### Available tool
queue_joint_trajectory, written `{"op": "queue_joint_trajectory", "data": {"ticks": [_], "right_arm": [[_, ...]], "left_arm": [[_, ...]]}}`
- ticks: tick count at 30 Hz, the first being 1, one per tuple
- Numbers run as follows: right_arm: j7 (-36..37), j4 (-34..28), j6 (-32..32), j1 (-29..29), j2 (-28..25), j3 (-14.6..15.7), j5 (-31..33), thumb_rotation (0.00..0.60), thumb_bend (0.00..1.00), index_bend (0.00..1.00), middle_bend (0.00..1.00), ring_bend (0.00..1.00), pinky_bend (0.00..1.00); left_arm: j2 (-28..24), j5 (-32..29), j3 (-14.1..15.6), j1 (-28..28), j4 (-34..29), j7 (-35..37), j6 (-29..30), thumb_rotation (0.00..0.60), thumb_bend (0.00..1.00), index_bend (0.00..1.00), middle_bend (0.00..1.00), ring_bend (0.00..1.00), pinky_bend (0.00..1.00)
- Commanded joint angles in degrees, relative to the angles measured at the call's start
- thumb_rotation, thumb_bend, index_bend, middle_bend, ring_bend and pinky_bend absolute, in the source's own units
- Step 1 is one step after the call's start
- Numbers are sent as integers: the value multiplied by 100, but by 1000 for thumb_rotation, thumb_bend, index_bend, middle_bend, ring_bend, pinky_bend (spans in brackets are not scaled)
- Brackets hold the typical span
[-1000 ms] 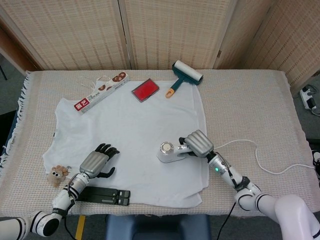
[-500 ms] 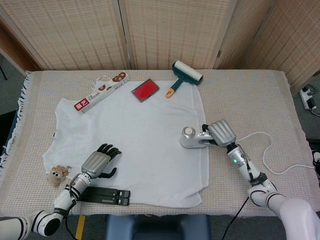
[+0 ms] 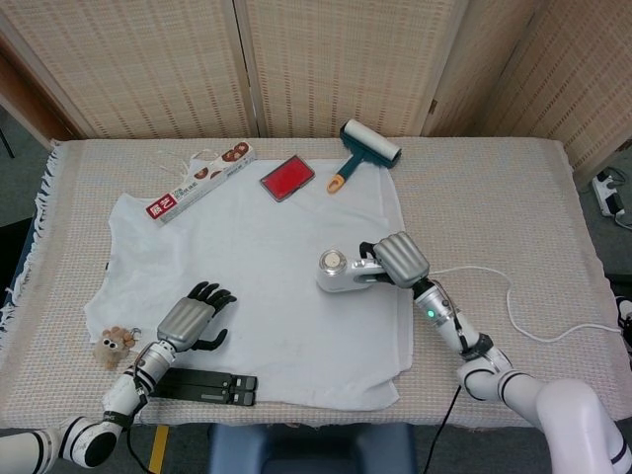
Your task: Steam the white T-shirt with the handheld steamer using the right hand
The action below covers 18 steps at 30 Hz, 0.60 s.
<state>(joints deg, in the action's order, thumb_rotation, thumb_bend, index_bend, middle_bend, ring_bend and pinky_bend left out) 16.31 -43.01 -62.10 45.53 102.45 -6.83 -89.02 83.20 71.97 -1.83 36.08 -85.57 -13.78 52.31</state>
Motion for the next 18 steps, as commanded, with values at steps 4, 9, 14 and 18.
{"op": "queue_joint_trajectory", "data": {"ticks": [4,9,14,18], "right_arm": [[-130,799,422,402,681,-102,110,600,615,767,821,815,971],[-82,1430,536,466,975,-143,223,600,623,767,822,815,971],[20,1886,663,424,1072,-188,369,600,623,767,821,815,971],[56,2184,753,400,1116,-236,482,600,626,767,822,815,971]], "left_arm": [[-29,-4,8,-17,-29,-19,18,387,531,193,161,56,0],[-35,13,13,-26,-37,-14,28,383,531,193,160,56,0],[-36,38,17,-25,-14,22,15,383,531,193,160,56,0],[-20,52,16,-25,13,51,10,384,531,193,160,55,0]]}}
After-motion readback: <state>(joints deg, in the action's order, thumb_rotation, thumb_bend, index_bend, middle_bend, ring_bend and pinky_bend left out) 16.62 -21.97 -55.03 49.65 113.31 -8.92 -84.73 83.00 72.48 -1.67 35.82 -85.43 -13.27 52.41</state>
